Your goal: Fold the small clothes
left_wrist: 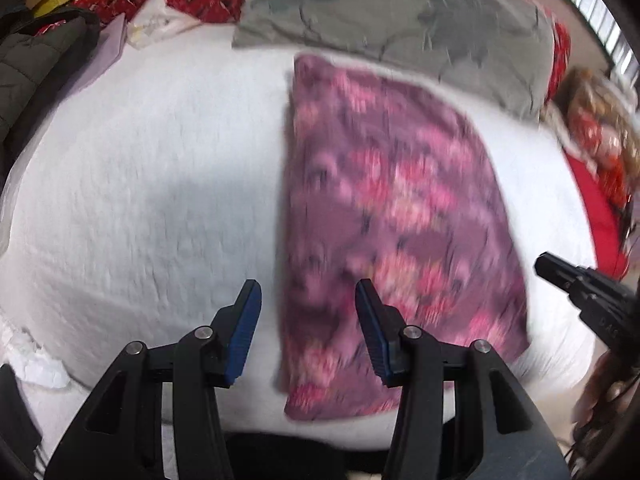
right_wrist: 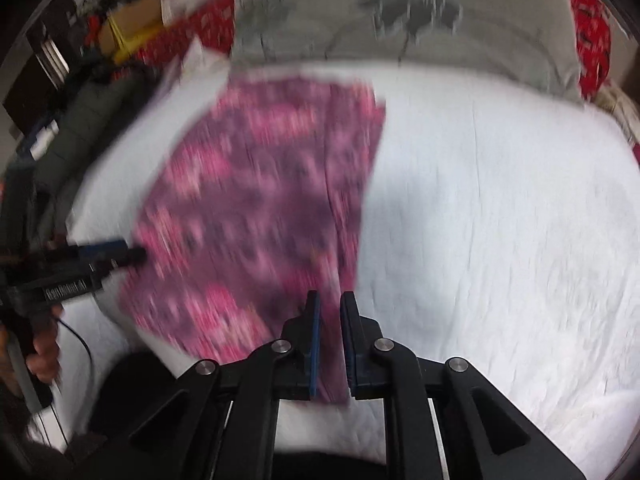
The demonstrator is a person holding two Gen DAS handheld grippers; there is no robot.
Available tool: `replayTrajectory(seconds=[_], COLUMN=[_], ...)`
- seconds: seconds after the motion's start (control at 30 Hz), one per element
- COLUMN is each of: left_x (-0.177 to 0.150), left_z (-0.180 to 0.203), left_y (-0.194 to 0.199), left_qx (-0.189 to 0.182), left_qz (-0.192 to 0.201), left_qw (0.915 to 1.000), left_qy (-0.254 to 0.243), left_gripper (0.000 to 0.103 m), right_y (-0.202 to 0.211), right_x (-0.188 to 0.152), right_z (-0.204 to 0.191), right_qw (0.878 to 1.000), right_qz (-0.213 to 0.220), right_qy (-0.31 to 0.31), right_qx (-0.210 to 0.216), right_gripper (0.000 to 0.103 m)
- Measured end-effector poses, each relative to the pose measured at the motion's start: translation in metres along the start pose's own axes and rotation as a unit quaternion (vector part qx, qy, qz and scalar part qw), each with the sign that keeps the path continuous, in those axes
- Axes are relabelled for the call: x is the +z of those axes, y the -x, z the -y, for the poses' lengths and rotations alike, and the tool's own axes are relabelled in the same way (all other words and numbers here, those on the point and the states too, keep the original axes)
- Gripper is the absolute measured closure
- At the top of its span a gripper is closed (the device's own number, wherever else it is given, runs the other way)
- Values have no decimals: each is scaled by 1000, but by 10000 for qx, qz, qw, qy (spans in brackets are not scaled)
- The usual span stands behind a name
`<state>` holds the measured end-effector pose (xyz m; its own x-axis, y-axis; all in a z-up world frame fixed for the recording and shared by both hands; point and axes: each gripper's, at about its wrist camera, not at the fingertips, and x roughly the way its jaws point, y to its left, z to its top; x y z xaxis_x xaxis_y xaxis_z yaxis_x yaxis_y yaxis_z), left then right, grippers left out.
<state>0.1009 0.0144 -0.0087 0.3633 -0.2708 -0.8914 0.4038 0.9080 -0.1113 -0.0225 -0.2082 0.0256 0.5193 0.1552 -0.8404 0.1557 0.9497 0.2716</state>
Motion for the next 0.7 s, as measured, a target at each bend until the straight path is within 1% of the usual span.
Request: replayTrajectory(seconds=[0.03,0.1,0.13,0.17,0.23,0.3,0.43,0.47,0.53,0.63,0.67,0.7], left_x=[6,16,18,18,20,29,52,60,69,79,81,81], left_z=[-1,-2,-3,-3,-7,-13,-12,-11,-7,-5,-7,-8], left_y=[-2,-15,-22,-28,-30,-25,-19,-20,-24,-39,-43,-47], left_qx=[9,26,12,-37,-130,-351,-506,-497,-368,-139,-159,-204], left_qz=[1,-129,-203,-261,-269,-223,-71,-31,7,-104,-158,-187], left_qw=[10000,9999,9997,9996,9994,9989,9979,9978,9985,9992,9989,9985], left_qy=[44,101,122,140,184,214,409,432,394,373,409,465], left_gripper=[55,54,54,50,49,49,49,49,49,49,49,49], right_y=[-1,-10,-20,-36,-61,-58,-50,-52,-62,-87,-92,-94], right_x=[7,20,25,31,30,33,70,78,92,102,103,104], right_z=[-2,-4,-3,-3,1,4,21,25,32,46,49,51], right_qw=[9999,9998,9998,9998,9986,9992,9973,9966,9950,9903,9880,9864], right_qz=[93,141,71,-71,-475,-273,98,123,85,-42,-11,35], right_qy=[-28,-90,-153,-192,-194,-287,-710,-799,-988,-1375,-1513,-1583], right_qx=[31,82,88,56,-135,-49,151,162,118,189,307,432], right_gripper=[89,82,76,72,72,71,71,70,70,70,74,81])
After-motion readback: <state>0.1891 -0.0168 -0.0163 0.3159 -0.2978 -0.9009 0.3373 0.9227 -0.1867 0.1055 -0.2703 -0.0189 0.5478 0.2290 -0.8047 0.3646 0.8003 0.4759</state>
